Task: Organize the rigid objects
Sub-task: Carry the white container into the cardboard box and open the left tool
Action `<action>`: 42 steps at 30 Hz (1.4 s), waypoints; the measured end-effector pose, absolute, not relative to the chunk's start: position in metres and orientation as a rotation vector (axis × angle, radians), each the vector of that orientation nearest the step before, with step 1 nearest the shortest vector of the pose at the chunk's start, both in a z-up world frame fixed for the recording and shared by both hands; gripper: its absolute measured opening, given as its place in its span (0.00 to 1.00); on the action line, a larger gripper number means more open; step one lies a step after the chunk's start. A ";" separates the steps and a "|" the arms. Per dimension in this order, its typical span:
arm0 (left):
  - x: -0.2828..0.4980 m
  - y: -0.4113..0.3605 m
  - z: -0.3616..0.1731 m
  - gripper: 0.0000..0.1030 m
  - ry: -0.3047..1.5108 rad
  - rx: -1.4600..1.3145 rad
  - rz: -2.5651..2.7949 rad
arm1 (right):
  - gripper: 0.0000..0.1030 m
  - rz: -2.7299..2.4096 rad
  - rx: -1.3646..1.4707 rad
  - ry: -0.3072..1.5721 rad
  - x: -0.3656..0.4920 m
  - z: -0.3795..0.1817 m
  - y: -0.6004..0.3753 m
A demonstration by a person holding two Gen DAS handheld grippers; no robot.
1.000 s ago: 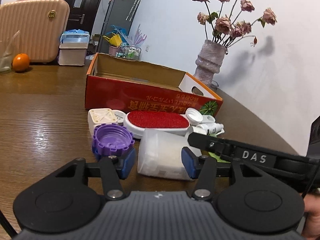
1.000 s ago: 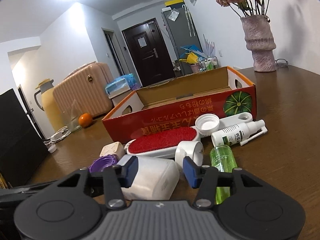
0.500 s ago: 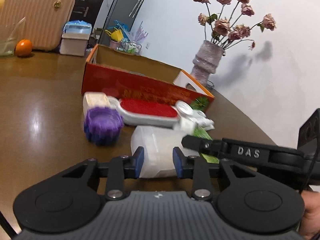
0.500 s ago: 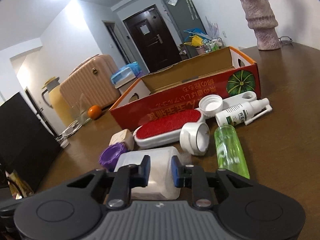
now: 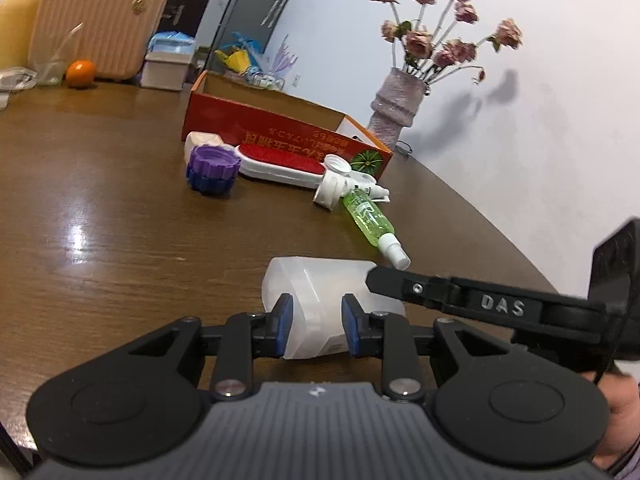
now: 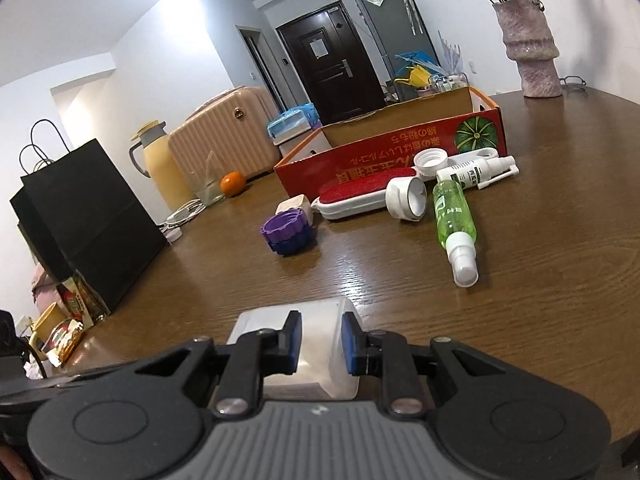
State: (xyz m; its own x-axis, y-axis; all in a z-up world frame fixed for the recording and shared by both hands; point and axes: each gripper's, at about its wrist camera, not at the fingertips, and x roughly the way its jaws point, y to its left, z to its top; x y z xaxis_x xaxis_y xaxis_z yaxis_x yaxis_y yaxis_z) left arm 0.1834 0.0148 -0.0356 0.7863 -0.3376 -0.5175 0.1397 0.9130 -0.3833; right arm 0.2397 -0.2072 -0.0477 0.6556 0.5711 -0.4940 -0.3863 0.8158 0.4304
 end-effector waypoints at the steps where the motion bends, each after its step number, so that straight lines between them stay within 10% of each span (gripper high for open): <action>1: 0.185 0.017 -0.036 0.27 0.616 -0.348 -0.259 | 0.22 0.556 0.301 0.656 0.238 -0.047 -0.207; 26: 0.175 0.019 -0.028 0.26 0.500 -0.363 -0.267 | 0.20 0.582 0.316 0.597 0.214 -0.034 -0.213; 42: 0.345 0.029 0.091 0.26 0.376 -0.312 -0.338 | 0.20 0.590 0.340 0.387 0.365 0.073 -0.214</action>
